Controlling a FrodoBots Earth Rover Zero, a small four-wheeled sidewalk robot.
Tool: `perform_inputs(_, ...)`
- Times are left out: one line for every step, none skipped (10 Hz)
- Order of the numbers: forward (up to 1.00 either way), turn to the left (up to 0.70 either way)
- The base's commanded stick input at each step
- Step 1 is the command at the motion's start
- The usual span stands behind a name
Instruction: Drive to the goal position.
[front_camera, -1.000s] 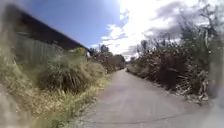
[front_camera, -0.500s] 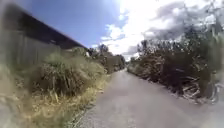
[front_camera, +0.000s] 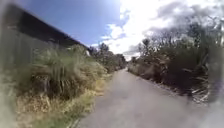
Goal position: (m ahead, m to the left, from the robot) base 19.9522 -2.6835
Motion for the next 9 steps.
perform_inputs(0.7,-0.02)
perform_inputs(0.7,-0.03)
perform_inputs(0.7,-0.04)
perform_inputs(0.7,-0.04)
perform_inputs(0.7,-0.04)
perform_inputs(0.7,-0.04)
perform_inputs(0.7,-0.04)
perform_inputs(0.7,-0.04)
perform_inputs(0.7,-0.04)
